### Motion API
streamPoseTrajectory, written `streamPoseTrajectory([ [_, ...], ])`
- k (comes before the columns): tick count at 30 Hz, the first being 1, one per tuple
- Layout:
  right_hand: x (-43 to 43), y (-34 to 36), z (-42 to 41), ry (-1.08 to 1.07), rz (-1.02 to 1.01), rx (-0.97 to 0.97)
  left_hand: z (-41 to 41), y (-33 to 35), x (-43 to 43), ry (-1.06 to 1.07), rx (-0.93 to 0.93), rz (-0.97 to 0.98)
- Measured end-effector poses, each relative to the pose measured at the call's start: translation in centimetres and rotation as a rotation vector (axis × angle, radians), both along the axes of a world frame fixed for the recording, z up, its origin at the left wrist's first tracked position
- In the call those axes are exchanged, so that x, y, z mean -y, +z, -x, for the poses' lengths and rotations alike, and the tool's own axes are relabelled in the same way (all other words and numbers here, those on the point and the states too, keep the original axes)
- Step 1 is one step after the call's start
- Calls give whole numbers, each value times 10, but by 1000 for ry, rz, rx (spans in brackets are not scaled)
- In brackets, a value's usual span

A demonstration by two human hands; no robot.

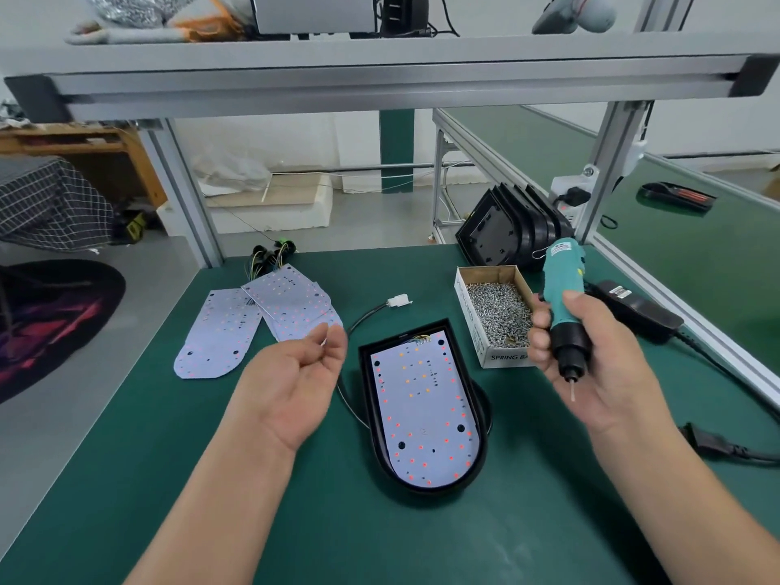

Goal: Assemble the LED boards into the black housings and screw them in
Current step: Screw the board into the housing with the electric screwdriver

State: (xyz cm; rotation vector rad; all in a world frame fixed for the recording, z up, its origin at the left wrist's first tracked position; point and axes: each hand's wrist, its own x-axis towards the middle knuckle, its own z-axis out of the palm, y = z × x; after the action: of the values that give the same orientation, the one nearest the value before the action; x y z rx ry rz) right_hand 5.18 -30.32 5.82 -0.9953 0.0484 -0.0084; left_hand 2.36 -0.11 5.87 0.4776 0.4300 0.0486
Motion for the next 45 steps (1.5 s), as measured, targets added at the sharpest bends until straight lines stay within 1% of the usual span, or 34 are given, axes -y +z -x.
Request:
streamPoseTrajectory([
  [3,-11,0,4,-5,-66,41,8,4,11,-167,73,-141],
  [5,-19,4,7,4,-144,54,12,5,20,-231,99,-186],
  [7,-27,9,7,5,-204,52,15,5,27,-260,105,-167],
  [11,-47,28,6,10,-263,82,16,10,21,-191,184,98],
  [12,-53,33,5,6,-289,90,17,11,21,-187,198,107],
  [16,-76,44,-1,-5,-379,87,19,6,33,-275,180,-35],
  [19,-84,40,-3,13,-378,104,18,3,34,-311,197,-74],
  [22,-82,28,0,31,-361,114,15,5,24,-289,238,-53],
  [25,-77,20,2,30,-342,95,11,10,13,-230,252,27],
  [28,-72,19,1,28,-344,75,8,10,6,-92,214,187],
  [30,-70,18,1,31,-347,76,8,7,5,-45,158,202],
  [32,-68,17,1,35,-338,92,9,3,11,-98,109,148],
  [35,-68,14,-1,26,-303,117,10,0,17,-145,130,42],
  [37,-69,14,-1,24,-281,140,10,0,16,-148,162,-91],
  [39,-70,15,0,26,-261,158,12,-1,16,-197,182,-217],
  [42,-71,17,2,8,-204,163,18,0,21,-333,202,-381],
  [45,-68,18,2,-9,-209,122,24,1,30,-450,222,-620],
])
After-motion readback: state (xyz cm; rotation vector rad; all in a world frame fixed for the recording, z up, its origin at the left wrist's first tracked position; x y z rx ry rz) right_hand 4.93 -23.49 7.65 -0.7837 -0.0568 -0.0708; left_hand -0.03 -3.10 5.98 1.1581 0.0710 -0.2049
